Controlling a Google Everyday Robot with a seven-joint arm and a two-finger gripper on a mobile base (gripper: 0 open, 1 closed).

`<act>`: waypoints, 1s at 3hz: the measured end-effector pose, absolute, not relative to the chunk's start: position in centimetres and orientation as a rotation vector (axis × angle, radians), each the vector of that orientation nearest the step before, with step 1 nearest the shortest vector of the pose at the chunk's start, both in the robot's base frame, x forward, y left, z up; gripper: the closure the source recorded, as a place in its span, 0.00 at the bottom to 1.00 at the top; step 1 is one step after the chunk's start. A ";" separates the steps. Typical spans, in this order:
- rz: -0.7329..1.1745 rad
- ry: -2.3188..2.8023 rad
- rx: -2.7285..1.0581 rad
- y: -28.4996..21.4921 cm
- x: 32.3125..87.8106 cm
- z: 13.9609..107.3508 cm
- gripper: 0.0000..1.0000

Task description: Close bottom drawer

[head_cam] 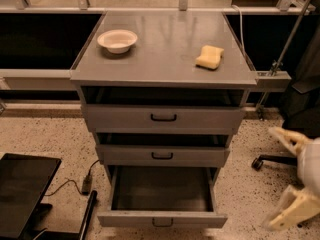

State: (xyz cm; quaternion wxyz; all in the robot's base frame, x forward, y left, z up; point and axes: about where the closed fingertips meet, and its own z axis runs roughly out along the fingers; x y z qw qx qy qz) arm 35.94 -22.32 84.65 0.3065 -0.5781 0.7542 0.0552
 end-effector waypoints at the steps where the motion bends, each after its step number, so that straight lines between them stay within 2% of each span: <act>1: 0.244 2.018 -1.393 -24.1 32.7 73.6 0.00; 2: 0.327 2.048 -1.383 -25.4 28.2 62.1 0.00; 3: 0.409 2.037 -1.370 -24.7 27.5 58.4 0.00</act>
Offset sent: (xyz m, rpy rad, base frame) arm -0.1411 -0.0490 -0.3905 0.2029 0.1742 -0.0442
